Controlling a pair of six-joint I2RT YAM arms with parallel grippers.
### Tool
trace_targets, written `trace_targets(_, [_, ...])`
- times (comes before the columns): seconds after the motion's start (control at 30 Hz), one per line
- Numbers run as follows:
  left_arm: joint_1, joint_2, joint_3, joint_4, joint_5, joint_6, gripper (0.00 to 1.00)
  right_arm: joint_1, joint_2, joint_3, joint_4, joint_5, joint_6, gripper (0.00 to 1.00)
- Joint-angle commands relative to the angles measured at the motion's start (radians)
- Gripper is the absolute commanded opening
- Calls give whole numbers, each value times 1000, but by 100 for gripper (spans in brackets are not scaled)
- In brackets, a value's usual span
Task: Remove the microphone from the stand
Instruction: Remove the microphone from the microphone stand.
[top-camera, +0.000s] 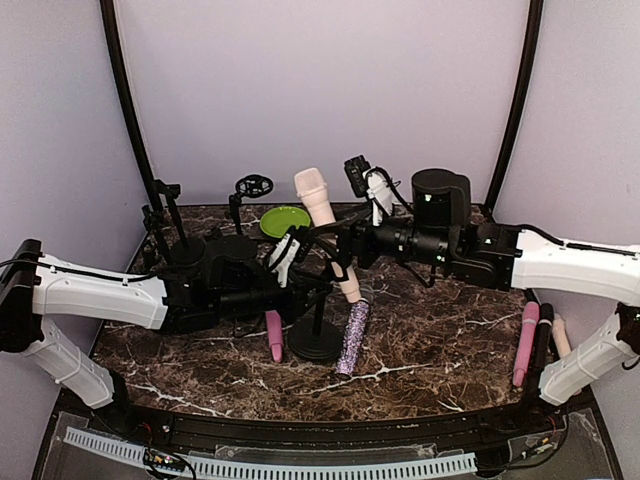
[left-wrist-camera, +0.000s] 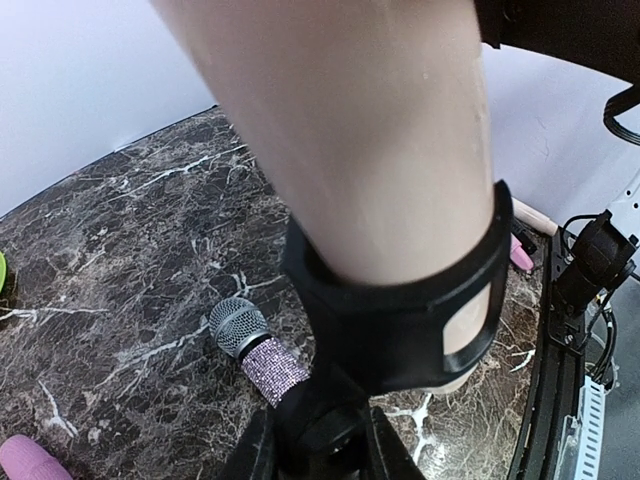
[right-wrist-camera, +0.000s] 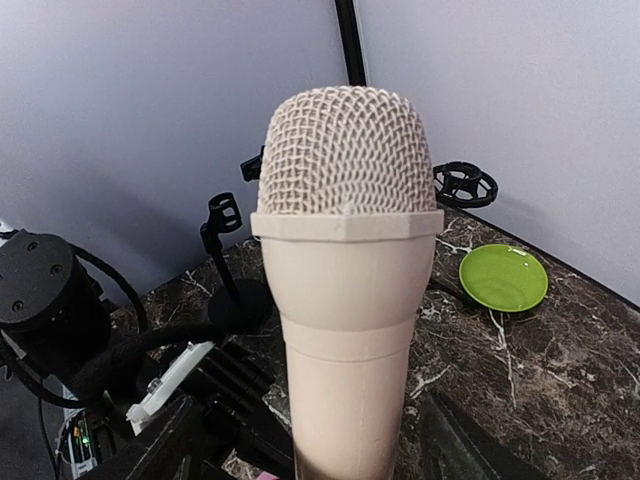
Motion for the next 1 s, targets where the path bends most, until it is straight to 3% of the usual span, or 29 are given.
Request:
trace_targets(0.0, [-2, -57, 7, 104, -4, -5, 0, 9, 22, 61, 32, 33, 6, 79])
trace_targets(0.17, [-2, -58, -7, 106, -3, 4, 0, 10, 93, 147, -17, 91, 25, 84])
trace_targets(0.3, [-2, -61, -15, 111, 6, 24, 0, 10, 158, 233, -74, 130, 36, 77])
trace_targets(0.53, [-2, -58, -14, 118, -3, 34, 0, 9, 183, 260, -82, 143, 38, 50])
trace_targets(0.67, [-2, -50, -15, 135, -21, 22, 0, 7, 159, 229, -29, 145, 37, 29])
trace_targets(0.97, [-1, -40, -12, 176, -79, -9, 0, 3, 51, 100, 81, 226, 48, 12])
